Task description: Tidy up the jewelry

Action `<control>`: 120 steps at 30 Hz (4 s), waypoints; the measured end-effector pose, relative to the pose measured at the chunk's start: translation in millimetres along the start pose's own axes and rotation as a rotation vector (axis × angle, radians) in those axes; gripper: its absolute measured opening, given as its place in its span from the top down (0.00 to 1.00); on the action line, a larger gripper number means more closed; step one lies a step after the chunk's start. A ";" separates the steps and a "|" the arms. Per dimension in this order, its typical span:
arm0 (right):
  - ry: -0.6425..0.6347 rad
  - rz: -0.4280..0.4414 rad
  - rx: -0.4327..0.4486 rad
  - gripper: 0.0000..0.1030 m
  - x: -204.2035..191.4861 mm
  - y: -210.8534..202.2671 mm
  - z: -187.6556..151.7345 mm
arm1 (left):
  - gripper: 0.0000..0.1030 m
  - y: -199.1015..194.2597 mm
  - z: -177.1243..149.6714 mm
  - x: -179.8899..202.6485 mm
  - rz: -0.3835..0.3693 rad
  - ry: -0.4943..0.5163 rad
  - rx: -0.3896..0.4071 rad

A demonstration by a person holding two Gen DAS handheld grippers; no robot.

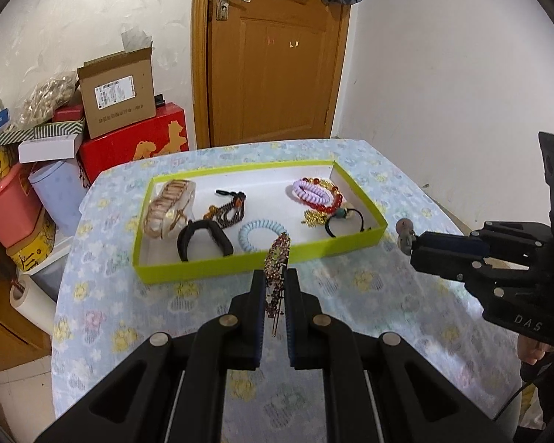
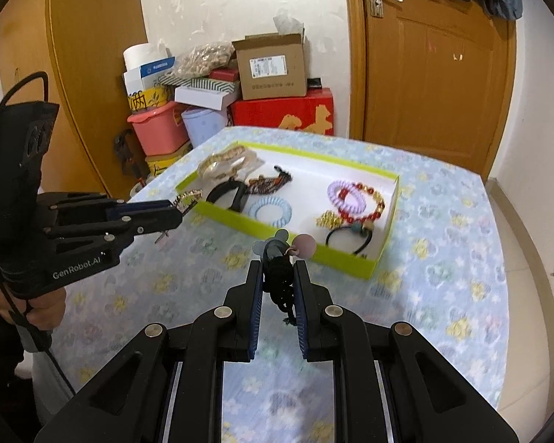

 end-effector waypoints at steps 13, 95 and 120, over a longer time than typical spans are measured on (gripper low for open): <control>0.028 0.006 -0.042 0.84 35.3 48.8 34.4 | 0.90 41.7 38.2 -6.1 0.007 0.009 -0.012; 0.056 -0.091 -0.069 0.64 -47.2 -45.2 -68.7 | 0.81 -58.6 -69.5 23.6 0.127 -0.021 -0.047; 0.070 -0.101 -0.088 0.64 -49.6 -44.7 -78.4 | 0.81 -68.7 -89.1 25.5 0.134 -0.046 -0.058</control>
Point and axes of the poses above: each gripper's, at about its wrist camera, not at the fingertips, and y roughly the way its jaws point, x to its right, z to its top, the point moved 4 cm from there along y, roughly the way its jaws point, and after that the axes turned 7 degrees about z, right-handed, at the moved point
